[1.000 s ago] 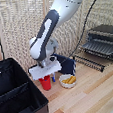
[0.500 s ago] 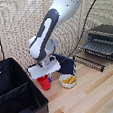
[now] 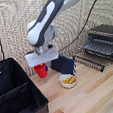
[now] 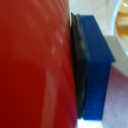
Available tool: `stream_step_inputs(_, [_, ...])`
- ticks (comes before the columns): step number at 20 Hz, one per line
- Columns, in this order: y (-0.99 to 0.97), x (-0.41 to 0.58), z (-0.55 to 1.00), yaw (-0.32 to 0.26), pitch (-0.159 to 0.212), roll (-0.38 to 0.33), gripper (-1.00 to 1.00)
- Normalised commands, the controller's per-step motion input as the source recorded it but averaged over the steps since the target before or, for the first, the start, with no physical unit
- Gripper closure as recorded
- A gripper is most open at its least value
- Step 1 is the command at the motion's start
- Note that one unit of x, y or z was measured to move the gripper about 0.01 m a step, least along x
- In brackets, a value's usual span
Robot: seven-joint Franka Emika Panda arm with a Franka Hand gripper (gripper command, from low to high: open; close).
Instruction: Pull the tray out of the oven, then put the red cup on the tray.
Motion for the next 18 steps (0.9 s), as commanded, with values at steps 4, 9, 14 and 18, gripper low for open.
stream_step_inputs(4, [-0.04,0.233,0.84,-0.179,0.0,0.021,1.0])
stream_step_inputs(9, [-0.05,0.242,0.68,-0.229,-0.006,-0.004,1.0])
stream_step_inputs(14, [-0.12,0.173,0.67,-0.264,-0.003,-0.007,1.0])
stream_step_inputs(18, [-0.42,0.068,0.67,-0.225,0.0,0.021,1.0])
